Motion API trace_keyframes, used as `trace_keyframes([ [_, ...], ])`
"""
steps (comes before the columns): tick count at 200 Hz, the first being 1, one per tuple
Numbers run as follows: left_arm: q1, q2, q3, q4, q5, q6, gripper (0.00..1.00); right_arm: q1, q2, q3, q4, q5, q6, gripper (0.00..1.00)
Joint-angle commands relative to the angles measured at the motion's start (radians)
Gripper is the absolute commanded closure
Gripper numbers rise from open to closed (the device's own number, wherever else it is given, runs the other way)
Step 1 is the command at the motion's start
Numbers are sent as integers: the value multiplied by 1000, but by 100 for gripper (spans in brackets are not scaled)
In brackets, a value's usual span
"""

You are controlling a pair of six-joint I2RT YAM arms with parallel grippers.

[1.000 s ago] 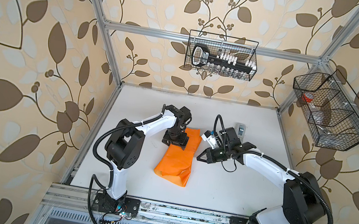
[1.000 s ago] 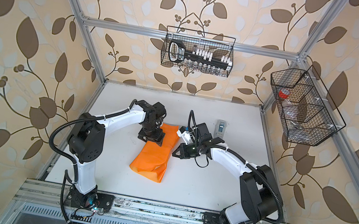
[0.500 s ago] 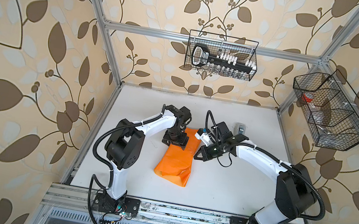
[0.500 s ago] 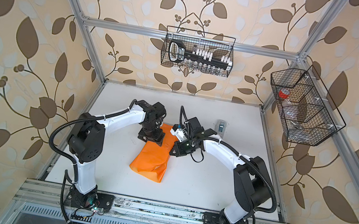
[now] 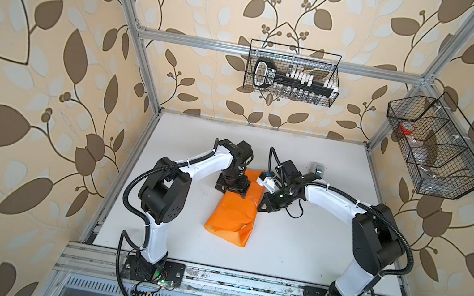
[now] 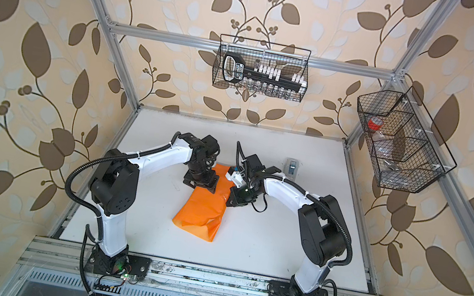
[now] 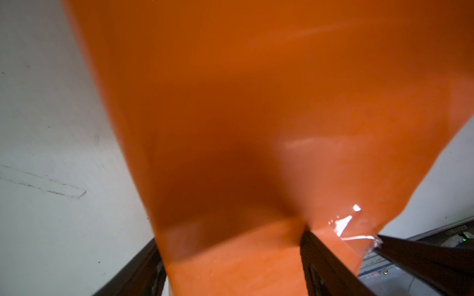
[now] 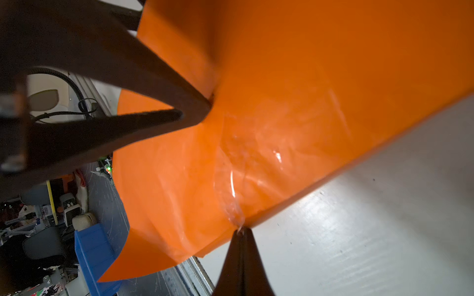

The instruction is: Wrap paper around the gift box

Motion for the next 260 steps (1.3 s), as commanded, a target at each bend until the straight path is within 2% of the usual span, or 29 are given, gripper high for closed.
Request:
trace_keyframes([
  [1, -22, 52, -37, 33, 5, -17, 20, -5, -1, 23, -29, 9, -42, 100],
  [19, -22, 54, -37, 32, 6, -18, 21, -5, -7, 22, -26, 6, -38, 99],
  [128, -22, 52, -42, 33, 5, -17, 21, -16, -80, -11, -18, 54, -7, 53],
  [178, -22, 54, -37, 30, 3, -19, 20, -27, -142, -32, 4, 97, 39, 42],
  [191, -21, 54, -37, 30, 4, -17, 21, -24, -151, -26, 10, 99, 53, 47],
  [222, -21, 55, -40, 33, 5, -20, 20, 18, -161, -14, 62, 99, 103, 85],
  [242, -22, 57, -38, 34, 6, -21, 21, 48, -150, -11, 121, 92, 155, 94],
  [260, -24, 56, -38, 33, 4, -20, 21, 60, -124, -1, 157, 92, 188, 98],
])
